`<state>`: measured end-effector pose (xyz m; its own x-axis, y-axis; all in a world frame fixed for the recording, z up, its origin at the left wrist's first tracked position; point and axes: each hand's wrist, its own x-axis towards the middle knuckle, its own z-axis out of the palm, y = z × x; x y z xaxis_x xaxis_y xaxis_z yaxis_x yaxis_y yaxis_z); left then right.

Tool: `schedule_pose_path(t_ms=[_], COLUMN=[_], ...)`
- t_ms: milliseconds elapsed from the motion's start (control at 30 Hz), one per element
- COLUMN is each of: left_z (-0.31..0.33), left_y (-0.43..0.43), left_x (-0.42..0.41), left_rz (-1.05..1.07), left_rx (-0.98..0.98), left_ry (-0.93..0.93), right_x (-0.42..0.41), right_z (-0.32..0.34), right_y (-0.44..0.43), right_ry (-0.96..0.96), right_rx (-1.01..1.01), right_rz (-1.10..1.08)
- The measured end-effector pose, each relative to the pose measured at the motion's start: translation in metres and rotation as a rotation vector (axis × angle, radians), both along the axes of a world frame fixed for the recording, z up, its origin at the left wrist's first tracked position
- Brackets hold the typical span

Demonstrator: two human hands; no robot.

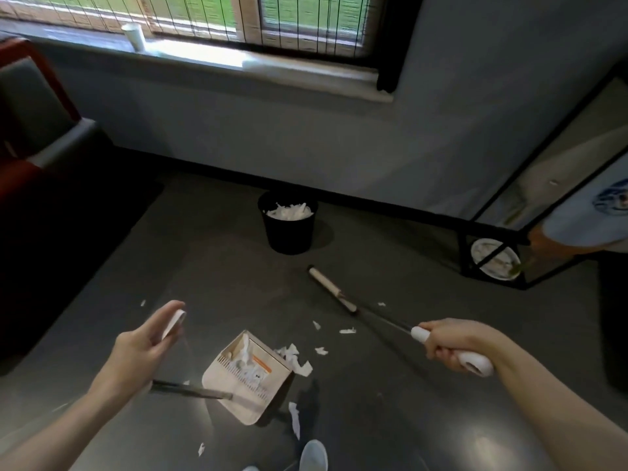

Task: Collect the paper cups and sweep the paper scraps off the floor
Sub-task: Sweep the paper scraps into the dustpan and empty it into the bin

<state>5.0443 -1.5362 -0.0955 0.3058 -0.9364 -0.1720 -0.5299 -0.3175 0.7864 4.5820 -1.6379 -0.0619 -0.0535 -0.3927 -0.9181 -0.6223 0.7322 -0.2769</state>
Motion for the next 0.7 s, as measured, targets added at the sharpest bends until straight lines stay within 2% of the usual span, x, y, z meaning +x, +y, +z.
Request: schedule_pose_path(t_ms=[100,200,333,433,533,633,700], left_z=[0.003,0.004,0.001,-0.006,-0.015,-0.027,-0.035], left_y=[0.002,0.007,0.019,0.025,0.031,0.032,0.027], left_x=[-0.001,0.002,0.012,0.020,0.034,0.046,0.053], left_rz=[-0.008,-0.049,-0.100,-0.150,-0.218,-0.291,-0.333], left_rx=[-0.017,-0.018,-0.023,0.003,0.028,0.034,0.032], left_ry=[0.015,-0.021,-0.102,-0.132,-0.164,-0.177,-0.162], right_x=[-0.013,-0.019,-0.008,0.029,0.076,0.123,0.154], right_z=[-0.019,-0.046,-0.082,-0.104,-0.107,-0.095,-0.089], right_y=[-0.003,-0.003,0.010,0.037,0.070,0.105,0.128], right_ry=[0.068,0.166,0.199,0.155,0.167,0.152,0.174], right_rx=[-0.068,-0.117,-0.041,0.050,-0.016,-0.022,-0.023], right_rz=[-0.060,0.030,0.030,-0.007,0.071,-0.005,0.057])
